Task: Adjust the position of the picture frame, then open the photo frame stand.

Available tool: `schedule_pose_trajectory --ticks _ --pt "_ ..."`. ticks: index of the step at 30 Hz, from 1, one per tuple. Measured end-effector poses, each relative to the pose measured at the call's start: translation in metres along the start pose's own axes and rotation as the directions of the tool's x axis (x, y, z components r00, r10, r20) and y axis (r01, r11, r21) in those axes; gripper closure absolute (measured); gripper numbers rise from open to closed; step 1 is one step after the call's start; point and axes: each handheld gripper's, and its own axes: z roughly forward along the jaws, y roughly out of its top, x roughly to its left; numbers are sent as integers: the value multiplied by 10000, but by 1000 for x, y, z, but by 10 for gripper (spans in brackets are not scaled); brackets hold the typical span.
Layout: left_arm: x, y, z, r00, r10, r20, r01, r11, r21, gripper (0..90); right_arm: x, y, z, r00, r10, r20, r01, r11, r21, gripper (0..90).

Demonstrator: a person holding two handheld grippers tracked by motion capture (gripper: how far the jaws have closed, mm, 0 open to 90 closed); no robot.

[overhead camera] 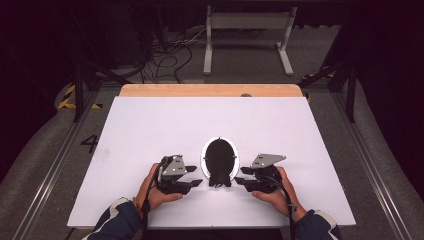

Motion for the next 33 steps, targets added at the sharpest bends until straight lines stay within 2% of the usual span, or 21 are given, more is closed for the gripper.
schedule_pose_trajectory --ticks 1,2,3,5,7,8,9,12,13,14,15,18,21,23,25,29,33 --pt "-1 -4 -5 9993 -69 -361 69 10000 -18 383 1 -1 -2 10000 -47 54 47 10000 -50 428" --pt "0 -7 -10 9988 -167 -452 165 9998 -59 311 2 -1 -4 9999 -108 130 108 9999 -59 365" --pt "0 -10 -14 9982 -234 -556 231 9997 -61 278 2 -2 -5 9997 -165 189 166 9998 -59 324" --pt "2 -20 -23 9941 -551 -932 553 9985 0 172 4 -4 -7 9991 -243 343 245 9997 -56 232" --pt "3 -26 -29 9907 -693 -1173 702 9975 39 120 7 -5 -8 9978 -350 560 351 9994 -16 170" --pt "3 -26 -29 9907 -693 -1173 702 9975 39 101 7 -5 -8 9978 -350 560 351 9994 -16 170" --pt "3 -33 -36 9869 -885 -1346 887 9960 -46 101 7 -5 -8 9975 -349 617 346 9994 53 148" --pt "6 -45 -52 9797 -1202 -1605 1174 9927 -271 61 12 -7 -8 9980 -406 490 399 9991 151 143" --pt "6 -48 -55 9791 -1264 -1594 1223 9919 -354 56 13 -7 -8 9980 -427 472 421 9990 148 144" --pt "8 -54 -63 9754 -1371 -1729 1314 9904 -436 54 14 -6 -8 9985 -415 348 413 9991 81 150" --pt "8 -54 -63 9754 -1371 -1729 1314 9904 -436 54 14 -6 -8 9988 -381 313 380 9993 59 155" --pt "7 -64 -70 9684 -1409 -2056 1393 9900 -227 56 15 -7 -7 9988 -391 305 386 9991 172 172" --pt "4 -71 -74 9615 -1366 -2386 1411 9900 21 67 16 -7 -4 9961 -554 692 529 9979 381 216" --pt "3 -75 -79 9588 -1365 -2492 1392 9902 -68 68 16 -6 -3 9974 -462 553 446 9986 295 247" --pt "4 -78 -84 9542 -1546 -2561 1538 9878 -235 72 16 -6 -2 9970 -493 590 466 9979 449 286" --pt "6 -85 -91 9450 -1860 -2689 1855 9823 -275 85 16 -5 1 9981 -459 398 434 9971 633 327" --pt "2 -88 -98 9462 -1700 -2752 1705 9851 -224 87 16 -3 4 9985 -516 181 501 9960 740 351"
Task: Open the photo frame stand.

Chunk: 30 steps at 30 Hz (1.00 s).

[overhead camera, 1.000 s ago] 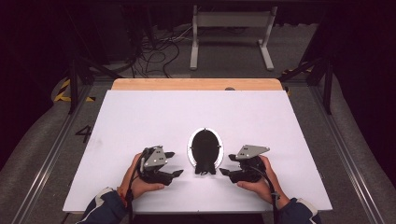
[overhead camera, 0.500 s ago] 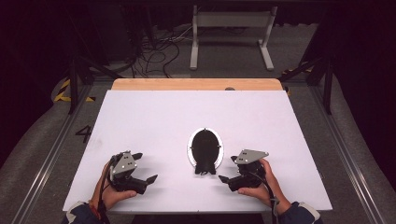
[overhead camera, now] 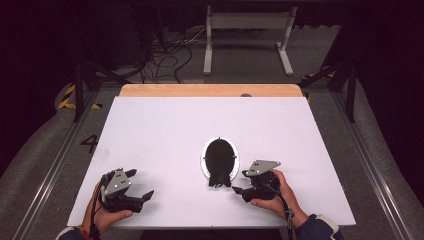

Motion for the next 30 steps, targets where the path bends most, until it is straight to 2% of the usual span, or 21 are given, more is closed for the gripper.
schedule_pose_trajectory --ticks 3,5,7,11,14,17,23,24,26,30 --pt "2 -2 -3 10000 -37 -70 37 10000 -31 86 1 0 1 10000 17 -45 -16 10000 60 369" --pt "5 -3 -4 9994 -337 -68 335 9992 -216 86 3 -1 1 10000 16 -61 -15 9998 186 396" --pt "7 -3 -4 9990 -452 -48 451 9985 -312 89 5 -1 0 10000 60 -64 -58 9997 241 428" --pt "8 -2 -2 9994 -333 -14 333 9992 -214 90 8 3 3 9998 -97 -199 104 9994 324 496" --pt "6 -1 -1 9996 -275 17 276 9994 -217 90 13 4 7 9996 -254 -83 258 9983 522 526" --pt "6 0 2 9999 -145 73 146 9998 -128 91 15 7 9 9998 -222 4 222 9980 597 563" --pt "6 1 6 9997 -136 224 137 9999 -36 91 17 13 13 9995 -297 -62 301 9969 721 620" --pt "6 1 7 9993 -249 264 252 9996 -89 91 16 13 13 9995 -314 -89 319 9970 705 629" --pt "6 2 8 9991 -279 318 281 9996 -58 91 17 14 14 9997 -234 -100 240 9972 703 641" --pt "3 1 7 9996 -41 293 40 10000 35 91 16 16 17 9995 37 -301 -18 9981 619 658"
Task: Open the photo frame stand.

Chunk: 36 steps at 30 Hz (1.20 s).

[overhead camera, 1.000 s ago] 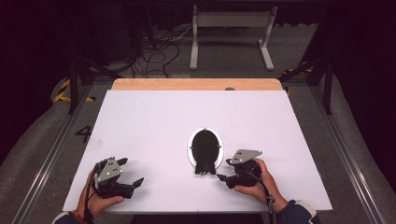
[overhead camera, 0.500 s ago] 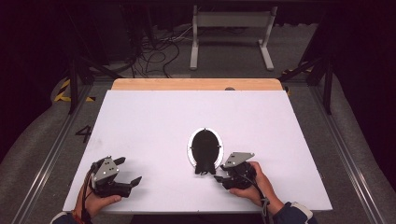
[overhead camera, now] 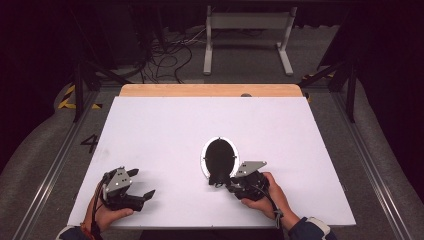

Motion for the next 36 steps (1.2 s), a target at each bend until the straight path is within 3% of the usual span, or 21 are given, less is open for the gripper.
schedule_pose_trajectory --ticks 2,3,5,8,12,14,15,16,17,18,22,23,24,25,26,29,34,36 --pt "0 0 -1 10000 -66 -3 66 10000 -72 90 -4 0 1 9982 417 -439 -427 9989 -201 653" --pt "0 0 -1 10000 -66 -3 66 10000 -72 89 -4 0 1 9982 417 -439 -427 9989 -201 653" --pt "0 0 0 10000 -57 -27 57 10000 -60 88 -7 0 1 9937 779 -805 -808 9962 -337 603" --pt "0 -1 0 10000 -9 -79 10 10000 47 88 -12 0 1 9788 1370 -1523 -1448 9886 -411 520" --pt "0 0 0 10000 8 -60 -9 10000 -31 83 -18 0 2 9575 1989 -2088 -2143 9753 -533 525" --pt "-1 1 2 10000 53 -75 -53 10000 29 83 -25 -3 3 9291 2720 -2507 -2947 9539 -573 595" --pt "-1 1 3 9999 139 -56 -139 9999 69 83 -30 -4 4 9099 3120 -2735 -3376 9399 -511 593" --pt "-2 2 4 9999 113 -42 -113 9999 80 83 -35 -5 5 8788 3567 -3170 -3881 9208 -397 588" --pt "-3 2 5 9998 177 -33 -177 9998 114 83 -38 -6 6 8617 3783 -3381 -4131 9100 -348 588" --pt "-3 2 5 9998 177 -33 -177 9998 114 83 -38 -6 6 8617 3783 -3381 -4131 9100 -348 588" --pt "-5 6 10 9995 311 96 -312 9994 161 83 -48 -8 12 7628 4847 -4280 -5376 8432 -32 577" --pt "-5 7 10 9993 334 162 -336 9993 136 82 -50 -8 13 7499 4975 -4360 -5524 8336 11 578" --pt "-5 9 11 9991 376 220 -378 9993 80 80 -50 -7 14 7422 5040 -4417 -5626 8268 -18 567" --pt "-5 12 12 9988 392 287 -391 9992 -18 78 -51 -6 16 7398 5095 -4394 -5699 8217 -68 581" --pt "-4 15 13 9987 339 387 -336 9994 -74 76 -52 -6 18 7179 5236 -4587 -5922 8057 -71 588" --pt "-4 24 21 9982 331 494 -326 9994 -95 79 -54 -4 20 6956 5342 -4805 -6147 7886 -132 594" --pt "0 40 38 9972 88 745 -81 9999 -94 99 -54 -4 22 6883 5428 -4812 -6280 7779 -209 597" --pt "0 48 48 9958 26 919 -21 10000 -61 105 -54 -3 22 6762 5564 -4829 -6451 7638 -232 591"
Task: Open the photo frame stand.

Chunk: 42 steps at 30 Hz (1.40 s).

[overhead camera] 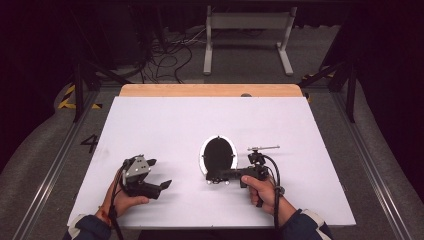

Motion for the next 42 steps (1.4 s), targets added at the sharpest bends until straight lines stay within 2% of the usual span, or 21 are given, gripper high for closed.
schedule_pose_trajectory --ticks 6,11,16,19,20,21,22,23,24,25,27,28,31,32,33,35,38,39,42 --pt "2 26 35 9989 187 423 -201 9992 344 115 0 3 4 9997 168 171 -164 9996 -244 587" --pt "6 41 58 9972 196 727 -238 9981 568 124 -1 5 5 9998 -58 191 62 9998 -203 612" --pt "10 46 72 9947 -19 1023 -32 9988 498 132 -3 4 4 9995 -291 124 293 9994 -174 631" --pt "13 48 77 9915 -338 1259 261 9977 622 152 -2 5 3 9986 -518 137 519 9986 -80 636" --pt "12 49 78 9892 -587 1344 519 9972 539 157 -1 5 3 9979 -633 161 634 9980 -54 637" --pt "14 51 78 9899 -412 1357 348 9982 496 165 0 5 3 9965 -808 204 808 9967 13 638" --pt "14 51 78 9899 -412 1357 348 9982 496 165 0 5 3 9965 -808 204 808 9967 13 638" --pt "13 52 79 9867 -660 1487 604 9973 425 165 2 5 3 9921 -1231 239 1231 9924 6 640" --pt "13 52 79 9867 -660 1487 604 9973 425 163 2 5 3 9921 -1231 239 1231 9924 6 640" --pt "13 54 80 9865 -581 1529 530 9979 374 163 3 5 3 9886 -1481 288 1480 9890 51 640" --pt "10 56 82 9834 -644 1697 599 9977 319 163 5 5 3 9776 -2074 351 2072 9783 87 640" --pt "10 57 83 9823 -548 1791 506 9983 280 161 7 5 3 9721 -2316 363 2315 9728 65 640" --pt "9 58 86 9758 -771 2044 730 9969 276 165 11 4 2 9576 -2832 530 2832 9590 81 641" --pt "9 57 87 9734 -916 2098 878 9958 274 179 12 3 2 9483 -3113 617 3114 9502 85 641" --pt "9 57 89 9701 -1006 2211 971 9949 266 179 12 3 2 9483 -3113 617 3114 9502 85 641" --pt "10 56 91 9621 -1126 2485 1097 9936 257 198 14 2 2 9386 -3383 680 3379 9410 166 641" --pt "10 56 92 9588 -1070 2633 1064 9942 166 216 16 2 1 9280 -3642 779 3638 9313 205 641" --pt "9 57 92 9545 -1124 2762 1155 9933 52 241 16 1 1 9265 -3675 807 3668 9300 236 641" --pt "6 58 93 9504 -1108 2907 1154 9933 12 263 17 1 0 9233 -3756 806 3749 9267 240 642"
